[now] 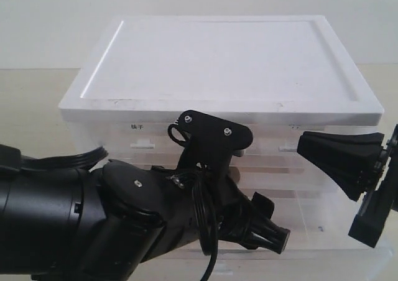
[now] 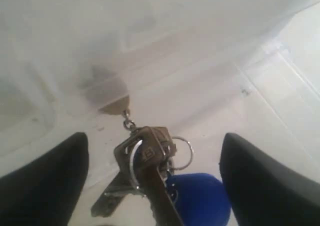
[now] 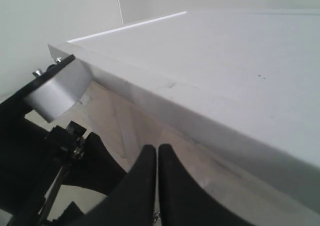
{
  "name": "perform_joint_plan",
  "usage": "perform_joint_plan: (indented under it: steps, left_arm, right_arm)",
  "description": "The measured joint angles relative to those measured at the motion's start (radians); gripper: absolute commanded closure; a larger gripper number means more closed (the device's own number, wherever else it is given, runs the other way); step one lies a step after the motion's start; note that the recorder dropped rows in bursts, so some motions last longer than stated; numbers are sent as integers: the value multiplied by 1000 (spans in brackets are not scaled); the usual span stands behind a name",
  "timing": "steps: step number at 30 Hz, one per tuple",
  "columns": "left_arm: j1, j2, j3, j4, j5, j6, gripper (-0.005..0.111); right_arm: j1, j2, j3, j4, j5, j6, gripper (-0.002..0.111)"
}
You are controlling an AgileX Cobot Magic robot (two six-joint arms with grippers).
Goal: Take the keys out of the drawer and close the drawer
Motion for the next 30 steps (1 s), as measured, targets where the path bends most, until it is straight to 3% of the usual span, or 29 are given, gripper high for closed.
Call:
perform_joint_plan:
  steps: [18,21,25,30]
  left_arm:
    - [0,45,-11,8,-7,22,42]
    - [0,47,-11,8,-8,22,56]
    - [0,47,-15,13,-8,25,101]
    - [0,47,-17,15,-4,71,102]
  right_arm:
    - [0,0,0,-2,-2,2,108]
    - [0,0,0,-3,-2,2,108]
    - [0,0,0,-3,-2,5,108]
    - [0,0,0,-3,-2,7,108]
